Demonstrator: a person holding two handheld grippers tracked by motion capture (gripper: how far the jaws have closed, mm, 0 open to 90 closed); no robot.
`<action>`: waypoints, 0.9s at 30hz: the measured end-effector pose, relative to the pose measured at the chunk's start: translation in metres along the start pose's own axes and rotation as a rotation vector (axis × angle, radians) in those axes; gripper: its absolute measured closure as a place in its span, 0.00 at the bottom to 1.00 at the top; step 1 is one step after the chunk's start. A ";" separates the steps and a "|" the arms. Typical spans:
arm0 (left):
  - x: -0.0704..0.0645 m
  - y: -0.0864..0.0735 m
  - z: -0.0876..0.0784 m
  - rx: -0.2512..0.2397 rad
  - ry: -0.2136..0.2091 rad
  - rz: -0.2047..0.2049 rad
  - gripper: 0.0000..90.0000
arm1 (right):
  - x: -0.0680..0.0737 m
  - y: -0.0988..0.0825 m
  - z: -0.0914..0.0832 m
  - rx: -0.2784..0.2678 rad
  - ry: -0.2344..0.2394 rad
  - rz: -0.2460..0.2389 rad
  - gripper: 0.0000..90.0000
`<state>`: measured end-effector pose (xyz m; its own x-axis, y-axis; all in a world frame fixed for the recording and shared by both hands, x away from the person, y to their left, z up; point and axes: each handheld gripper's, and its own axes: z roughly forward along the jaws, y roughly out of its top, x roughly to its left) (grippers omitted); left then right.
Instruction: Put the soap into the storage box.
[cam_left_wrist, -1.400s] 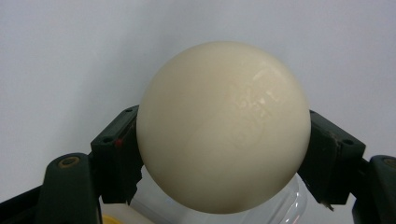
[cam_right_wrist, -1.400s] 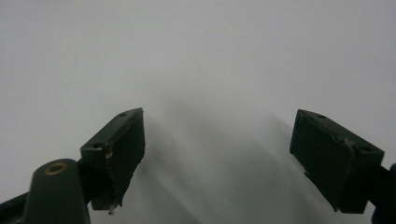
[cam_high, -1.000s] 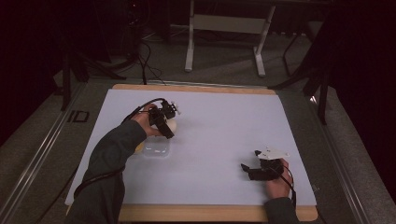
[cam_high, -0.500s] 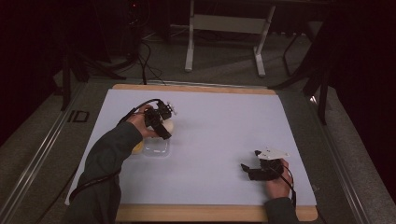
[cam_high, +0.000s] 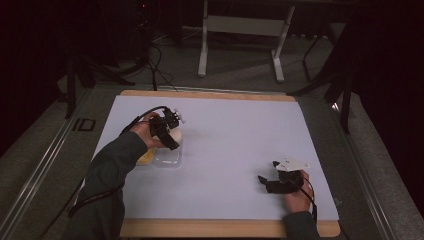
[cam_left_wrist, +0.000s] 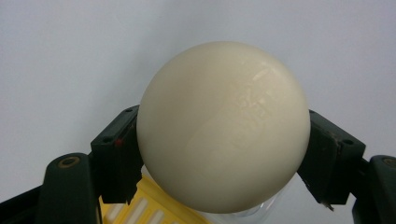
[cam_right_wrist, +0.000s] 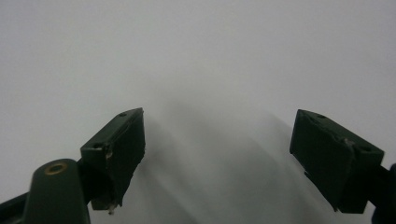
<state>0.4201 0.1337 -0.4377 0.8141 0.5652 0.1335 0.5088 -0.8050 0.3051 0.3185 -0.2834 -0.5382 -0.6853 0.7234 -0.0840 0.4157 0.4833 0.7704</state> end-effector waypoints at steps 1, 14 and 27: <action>0.000 0.000 0.000 0.002 -0.001 0.003 0.28 | 0.000 0.000 0.000 -0.001 0.000 0.001 0.20; 0.003 -0.012 -0.006 -0.002 0.004 -0.013 0.28 | 0.001 0.000 0.000 0.001 -0.004 -0.003 0.20; 0.009 -0.025 -0.010 0.004 0.015 -0.028 0.28 | 0.001 0.000 0.000 0.003 -0.005 -0.005 0.20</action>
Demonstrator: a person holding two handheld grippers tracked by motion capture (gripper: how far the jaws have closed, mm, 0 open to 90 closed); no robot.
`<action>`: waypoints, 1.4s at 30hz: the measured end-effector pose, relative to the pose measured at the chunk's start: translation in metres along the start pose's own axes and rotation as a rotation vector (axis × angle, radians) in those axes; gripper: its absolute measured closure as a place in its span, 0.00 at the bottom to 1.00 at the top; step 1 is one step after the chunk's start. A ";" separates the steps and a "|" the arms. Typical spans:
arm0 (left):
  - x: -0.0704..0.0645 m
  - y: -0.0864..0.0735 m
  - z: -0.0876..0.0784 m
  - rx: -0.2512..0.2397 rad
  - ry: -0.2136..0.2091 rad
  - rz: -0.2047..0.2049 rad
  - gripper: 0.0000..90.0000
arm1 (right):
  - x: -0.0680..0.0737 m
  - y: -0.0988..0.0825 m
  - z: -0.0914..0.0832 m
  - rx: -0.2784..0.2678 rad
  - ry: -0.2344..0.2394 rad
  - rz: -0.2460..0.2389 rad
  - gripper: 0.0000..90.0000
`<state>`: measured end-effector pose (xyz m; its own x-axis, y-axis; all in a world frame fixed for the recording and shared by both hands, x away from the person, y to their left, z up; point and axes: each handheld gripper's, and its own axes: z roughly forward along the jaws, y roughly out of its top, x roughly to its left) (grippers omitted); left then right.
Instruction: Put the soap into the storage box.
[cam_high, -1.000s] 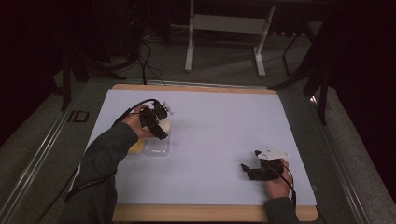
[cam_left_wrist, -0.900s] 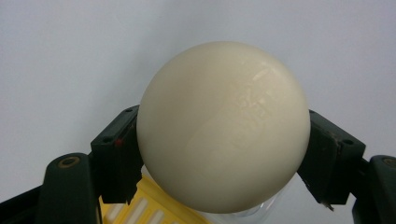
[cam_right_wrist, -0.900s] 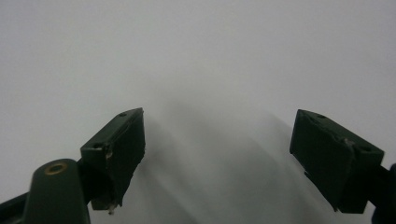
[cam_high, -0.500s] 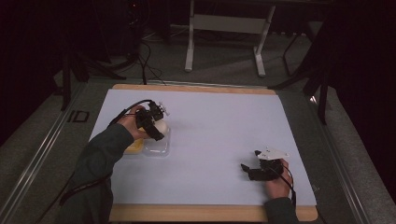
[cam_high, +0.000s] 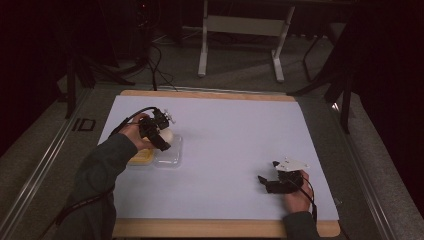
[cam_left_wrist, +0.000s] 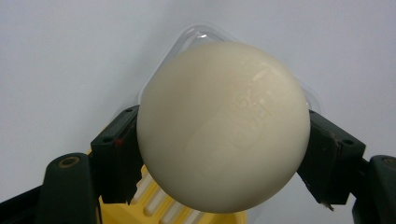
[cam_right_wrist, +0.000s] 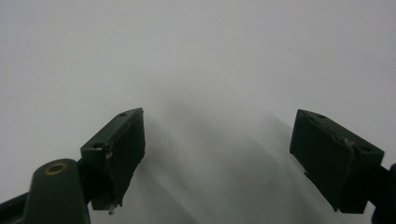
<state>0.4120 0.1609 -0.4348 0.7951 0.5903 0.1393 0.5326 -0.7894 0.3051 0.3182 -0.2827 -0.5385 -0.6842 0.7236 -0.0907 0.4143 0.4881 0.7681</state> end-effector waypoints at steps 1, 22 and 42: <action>0.001 -0.002 -0.001 0.001 0.001 -0.004 0.28 | 0.000 0.000 0.000 0.000 0.000 0.000 0.20; 0.007 -0.028 -0.009 -0.009 0.005 -0.030 0.28 | 0.000 0.000 0.000 0.002 -0.003 -0.004 0.20; 0.016 -0.051 -0.009 0.010 0.012 -0.083 0.28 | 0.001 0.000 0.000 0.002 -0.005 -0.005 0.20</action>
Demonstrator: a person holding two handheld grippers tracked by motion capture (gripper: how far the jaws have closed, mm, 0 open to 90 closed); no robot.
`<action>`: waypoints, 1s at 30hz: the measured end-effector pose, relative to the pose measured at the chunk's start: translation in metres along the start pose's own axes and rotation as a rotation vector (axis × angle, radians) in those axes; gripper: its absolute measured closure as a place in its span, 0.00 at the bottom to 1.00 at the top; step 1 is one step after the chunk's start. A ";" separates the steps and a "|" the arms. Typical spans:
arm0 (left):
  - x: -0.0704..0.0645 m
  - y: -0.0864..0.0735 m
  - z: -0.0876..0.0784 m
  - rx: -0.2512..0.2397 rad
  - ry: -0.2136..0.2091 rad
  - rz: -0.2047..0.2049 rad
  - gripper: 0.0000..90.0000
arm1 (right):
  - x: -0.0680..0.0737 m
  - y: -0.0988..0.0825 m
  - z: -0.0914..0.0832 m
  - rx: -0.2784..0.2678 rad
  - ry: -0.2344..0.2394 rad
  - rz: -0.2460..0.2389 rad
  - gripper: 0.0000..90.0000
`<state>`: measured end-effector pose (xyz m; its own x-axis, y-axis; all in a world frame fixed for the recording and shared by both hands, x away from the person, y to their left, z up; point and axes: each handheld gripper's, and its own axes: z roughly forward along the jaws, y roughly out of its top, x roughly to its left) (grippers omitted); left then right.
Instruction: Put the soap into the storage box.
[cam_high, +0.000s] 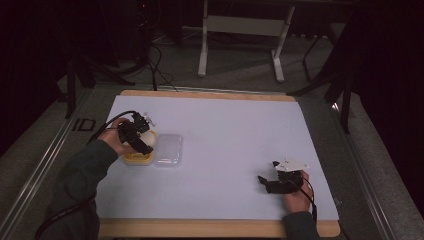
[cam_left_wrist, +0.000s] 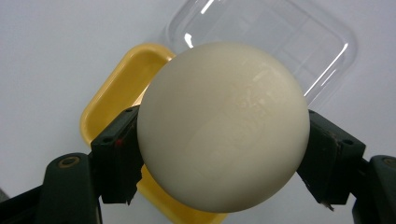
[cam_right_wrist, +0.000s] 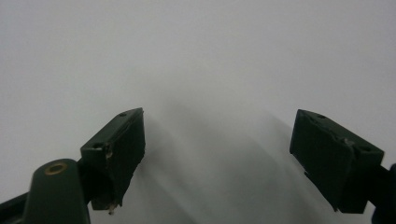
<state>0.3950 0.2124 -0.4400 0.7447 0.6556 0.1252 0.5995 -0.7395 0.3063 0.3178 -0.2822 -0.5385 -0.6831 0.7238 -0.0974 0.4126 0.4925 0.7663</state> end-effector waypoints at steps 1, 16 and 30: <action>0.002 -0.002 0.001 -0.002 -0.001 -0.010 0.28 | 0.000 0.000 0.000 0.000 0.000 0.000 0.20; 0.008 -0.008 0.006 0.017 0.003 -0.045 0.28 | 0.000 0.000 0.000 0.001 0.000 0.000 0.20; 0.016 -0.010 0.014 0.040 0.023 -0.110 0.28 | 0.000 0.000 0.000 0.002 -0.002 0.000 0.20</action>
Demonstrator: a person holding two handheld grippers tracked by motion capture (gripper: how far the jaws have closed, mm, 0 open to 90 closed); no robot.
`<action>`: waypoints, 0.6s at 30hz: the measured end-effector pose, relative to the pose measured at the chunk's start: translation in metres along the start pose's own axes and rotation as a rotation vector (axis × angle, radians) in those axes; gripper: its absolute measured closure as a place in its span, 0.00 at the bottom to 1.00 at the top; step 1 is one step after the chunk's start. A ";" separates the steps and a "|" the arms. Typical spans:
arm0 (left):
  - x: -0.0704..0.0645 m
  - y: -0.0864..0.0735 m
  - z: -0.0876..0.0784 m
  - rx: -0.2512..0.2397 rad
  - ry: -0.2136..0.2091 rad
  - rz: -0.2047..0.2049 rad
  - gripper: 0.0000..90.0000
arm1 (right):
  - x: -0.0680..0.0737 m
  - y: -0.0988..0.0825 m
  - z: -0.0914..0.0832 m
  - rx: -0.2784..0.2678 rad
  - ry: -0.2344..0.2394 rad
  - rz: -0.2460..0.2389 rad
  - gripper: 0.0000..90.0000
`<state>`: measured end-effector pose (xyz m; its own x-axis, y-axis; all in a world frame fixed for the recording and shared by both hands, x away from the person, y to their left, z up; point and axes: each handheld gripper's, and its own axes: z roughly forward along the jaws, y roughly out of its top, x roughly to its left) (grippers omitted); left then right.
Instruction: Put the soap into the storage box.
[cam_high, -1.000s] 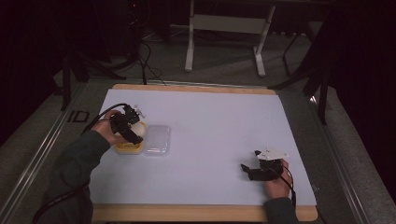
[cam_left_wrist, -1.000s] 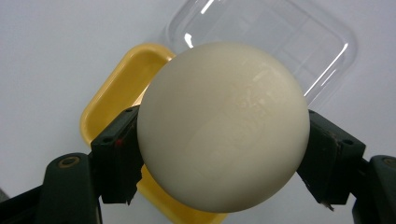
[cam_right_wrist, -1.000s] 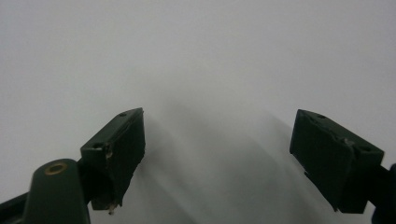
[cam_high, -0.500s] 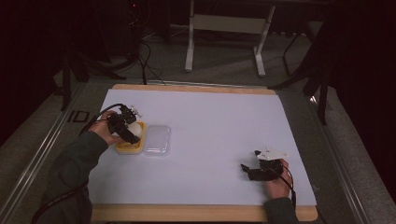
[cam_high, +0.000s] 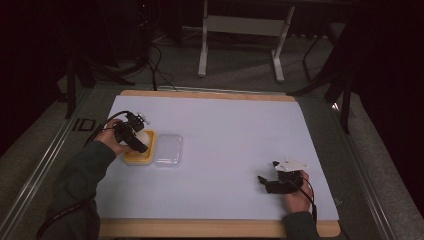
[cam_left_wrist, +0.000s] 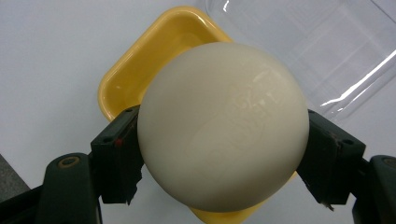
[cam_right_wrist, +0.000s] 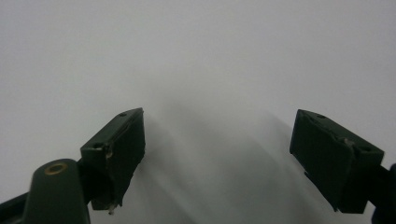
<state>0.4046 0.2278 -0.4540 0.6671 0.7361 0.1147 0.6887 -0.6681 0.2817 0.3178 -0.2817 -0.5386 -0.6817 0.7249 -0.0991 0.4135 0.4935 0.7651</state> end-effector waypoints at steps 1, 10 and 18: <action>0.000 0.000 0.001 0.004 0.002 0.000 0.28 | 0.000 0.000 0.000 0.000 0.000 0.000 0.20; 0.004 0.001 0.012 0.022 -0.005 -0.032 0.28 | 0.000 0.000 0.000 0.001 0.002 0.001 0.20; 0.008 0.003 0.017 0.044 0.003 -0.049 0.27 | 0.000 0.000 0.000 0.001 0.002 0.000 0.20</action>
<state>0.4168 0.2301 -0.4690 0.6312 0.7686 0.1043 0.7327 -0.6350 0.2450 0.3179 -0.2817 -0.5386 -0.6827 0.7241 -0.0980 0.4140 0.4938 0.7647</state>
